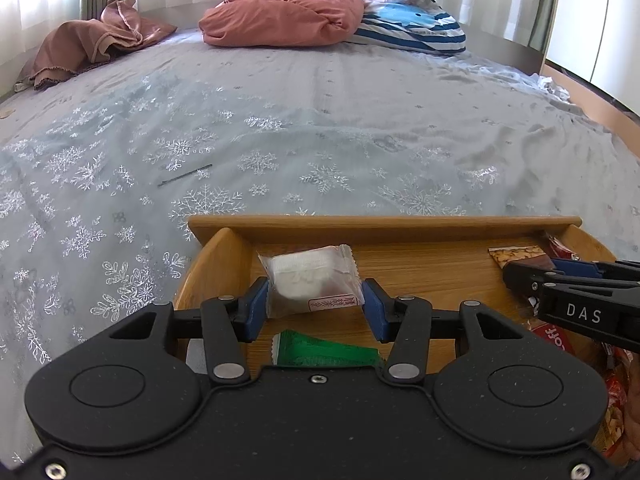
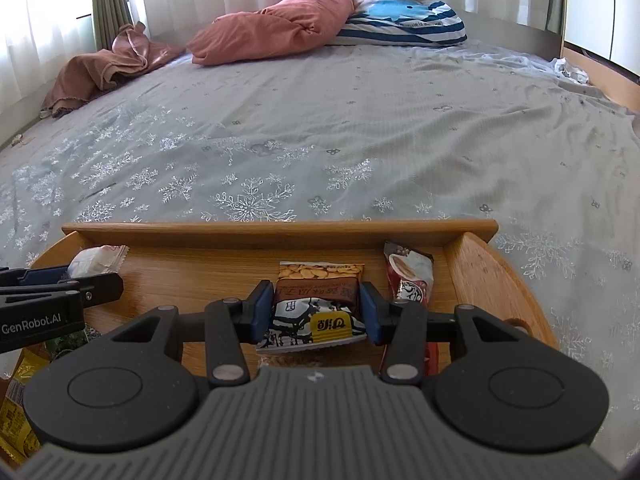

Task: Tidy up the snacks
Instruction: 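Carry the white packet with the left tool while the right tool carries the black-and-white packet over the tray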

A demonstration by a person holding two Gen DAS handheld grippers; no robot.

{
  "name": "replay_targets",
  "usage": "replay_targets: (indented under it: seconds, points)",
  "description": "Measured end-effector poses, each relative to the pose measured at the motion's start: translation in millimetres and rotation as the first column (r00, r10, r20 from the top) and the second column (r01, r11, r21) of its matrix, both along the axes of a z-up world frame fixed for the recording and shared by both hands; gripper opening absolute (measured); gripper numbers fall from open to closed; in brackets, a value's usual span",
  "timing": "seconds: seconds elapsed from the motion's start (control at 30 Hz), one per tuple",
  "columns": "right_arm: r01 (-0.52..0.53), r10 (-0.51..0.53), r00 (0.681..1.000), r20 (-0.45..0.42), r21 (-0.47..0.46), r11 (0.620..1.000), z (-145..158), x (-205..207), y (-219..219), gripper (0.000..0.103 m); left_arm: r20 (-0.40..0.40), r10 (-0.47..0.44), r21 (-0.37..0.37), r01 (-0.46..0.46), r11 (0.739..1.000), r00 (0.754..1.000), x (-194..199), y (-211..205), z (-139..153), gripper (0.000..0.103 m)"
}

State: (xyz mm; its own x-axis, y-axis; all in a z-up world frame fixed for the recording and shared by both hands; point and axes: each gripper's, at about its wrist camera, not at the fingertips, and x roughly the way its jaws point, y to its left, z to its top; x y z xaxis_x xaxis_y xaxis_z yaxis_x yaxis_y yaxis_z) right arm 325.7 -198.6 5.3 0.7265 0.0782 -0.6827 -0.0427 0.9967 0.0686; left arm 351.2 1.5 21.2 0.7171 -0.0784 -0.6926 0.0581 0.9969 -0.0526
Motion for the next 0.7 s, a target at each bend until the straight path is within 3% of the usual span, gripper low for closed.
replay_targets:
  seconds: [0.43,0.7]
  points:
    - [-0.006,0.006,1.000,0.007,-0.026,1.000,-1.6,-1.6,5.2,0.051,0.021,-0.008,0.026,0.008,1.000,1.000,-1.4,-3.7,-2.4,0.050]
    - [-0.002,0.002,1.000,0.009,-0.019,1.000,-1.8,-2.0,3.9,0.058,0.022,-0.007,0.024,0.006,1.000,1.000,-1.7,-5.4,-2.7,0.053]
